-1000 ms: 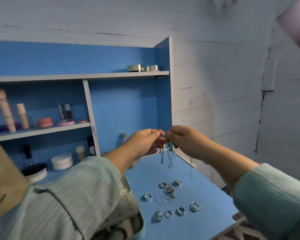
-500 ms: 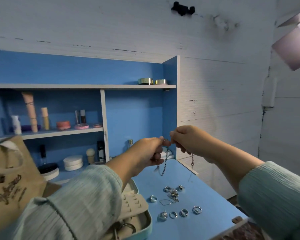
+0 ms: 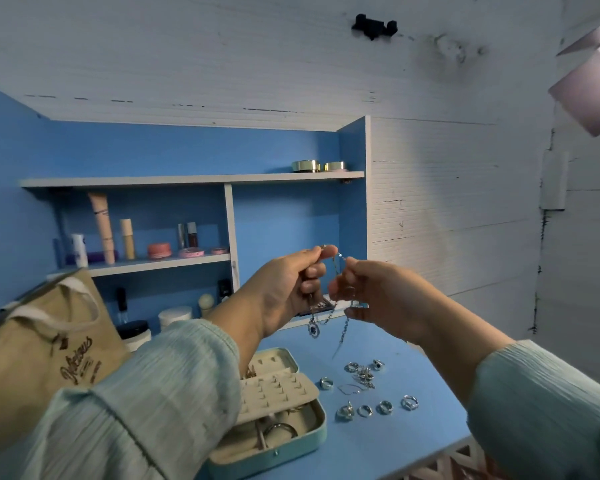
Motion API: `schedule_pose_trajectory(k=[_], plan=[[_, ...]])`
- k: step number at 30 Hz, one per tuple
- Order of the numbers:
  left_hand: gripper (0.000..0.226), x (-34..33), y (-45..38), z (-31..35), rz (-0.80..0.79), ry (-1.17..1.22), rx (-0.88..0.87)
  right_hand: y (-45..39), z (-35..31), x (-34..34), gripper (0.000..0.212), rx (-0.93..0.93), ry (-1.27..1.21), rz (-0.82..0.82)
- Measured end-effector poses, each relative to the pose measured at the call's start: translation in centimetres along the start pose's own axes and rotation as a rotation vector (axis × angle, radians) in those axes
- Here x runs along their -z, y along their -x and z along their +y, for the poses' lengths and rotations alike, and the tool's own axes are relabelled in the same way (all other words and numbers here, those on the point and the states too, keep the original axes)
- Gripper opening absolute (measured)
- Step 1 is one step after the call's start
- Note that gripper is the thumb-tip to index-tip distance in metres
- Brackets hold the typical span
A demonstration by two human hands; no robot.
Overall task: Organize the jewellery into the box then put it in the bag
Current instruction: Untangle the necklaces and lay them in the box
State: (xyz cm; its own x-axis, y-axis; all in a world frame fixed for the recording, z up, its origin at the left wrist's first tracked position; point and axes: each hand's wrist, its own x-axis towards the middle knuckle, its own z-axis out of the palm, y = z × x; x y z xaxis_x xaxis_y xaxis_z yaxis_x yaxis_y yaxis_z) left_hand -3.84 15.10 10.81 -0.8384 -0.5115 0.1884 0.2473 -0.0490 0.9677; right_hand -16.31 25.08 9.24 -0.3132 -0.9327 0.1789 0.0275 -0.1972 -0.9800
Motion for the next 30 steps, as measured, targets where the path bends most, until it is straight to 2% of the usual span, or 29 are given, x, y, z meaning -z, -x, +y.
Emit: schedule_pose_trajectory(k=[5, 11, 15, 19, 25, 30], plan=[[0.026, 0.4, 1.2, 0.3, 0.018, 0.064, -0.012, 0.3, -0.2, -0.5, 0.036, 0.006, -0.127, 0.029], [0.029, 1.4, 2.5, -0.7, -0.004, 0.011, 0.049, 0.8, 0.0, -0.7, 0.038, -0.011, -0.185, 0.078], [0.034, 1.6, 3.3, -1.1, -0.039, -0.004, 0.079, 0.8, 0.3, -1.3, 0.033, -0.009, -0.217, 0.065], [0.038, 1.9, 3.7, -1.3, 0.002, 0.076, 0.06, 0.5, 0.8, -1.5, 0.032, -0.024, -0.165, 0.027], [0.028, 2.5, 3.6, -0.9, 0.066, 0.154, -0.027, 0.4, 1.3, -2.0, 0.023, -0.02, -0.086, -0.017], [0.022, 2.6, 3.6, -1.2, 0.095, 0.126, -0.042, 0.3, 1.2, -2.4, 0.012, 0.024, -0.158, -0.036]])
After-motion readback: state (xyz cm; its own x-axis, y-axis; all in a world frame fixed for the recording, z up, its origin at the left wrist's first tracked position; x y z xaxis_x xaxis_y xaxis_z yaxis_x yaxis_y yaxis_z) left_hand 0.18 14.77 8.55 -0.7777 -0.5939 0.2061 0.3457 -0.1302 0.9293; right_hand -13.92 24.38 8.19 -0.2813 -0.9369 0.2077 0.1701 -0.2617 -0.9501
